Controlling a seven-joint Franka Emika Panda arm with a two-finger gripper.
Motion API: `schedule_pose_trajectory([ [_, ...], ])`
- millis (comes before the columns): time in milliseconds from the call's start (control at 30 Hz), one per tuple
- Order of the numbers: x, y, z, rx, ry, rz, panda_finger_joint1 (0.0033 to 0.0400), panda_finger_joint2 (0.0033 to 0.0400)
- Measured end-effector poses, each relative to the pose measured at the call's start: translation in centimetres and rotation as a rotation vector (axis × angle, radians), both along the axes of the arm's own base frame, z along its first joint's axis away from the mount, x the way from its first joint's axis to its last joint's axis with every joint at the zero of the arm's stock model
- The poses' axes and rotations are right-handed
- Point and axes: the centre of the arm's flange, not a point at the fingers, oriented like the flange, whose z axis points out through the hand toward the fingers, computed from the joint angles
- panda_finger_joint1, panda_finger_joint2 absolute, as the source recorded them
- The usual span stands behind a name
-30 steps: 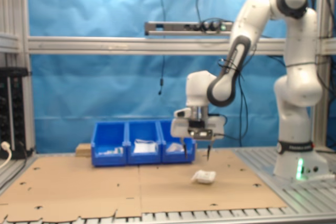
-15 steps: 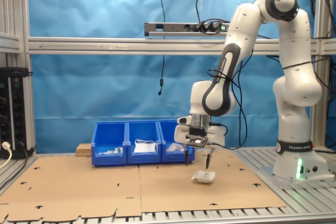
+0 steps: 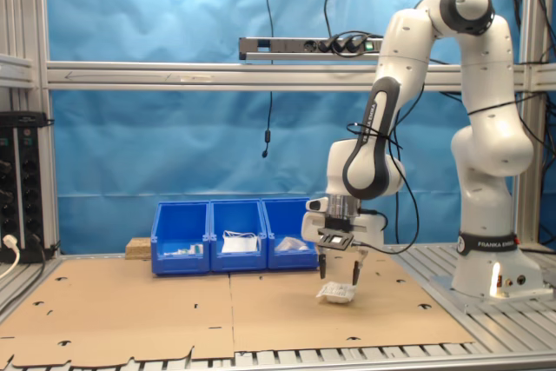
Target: Pick and place sorting task of medical equipment.
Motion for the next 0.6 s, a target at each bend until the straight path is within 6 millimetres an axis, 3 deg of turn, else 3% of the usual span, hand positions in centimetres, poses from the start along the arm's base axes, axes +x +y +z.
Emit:
schedule_pose_trajectory([
  [600,-0.1,2.2,-0.1,0.002,-0.005,0.038,0.0400,0.0400],
])
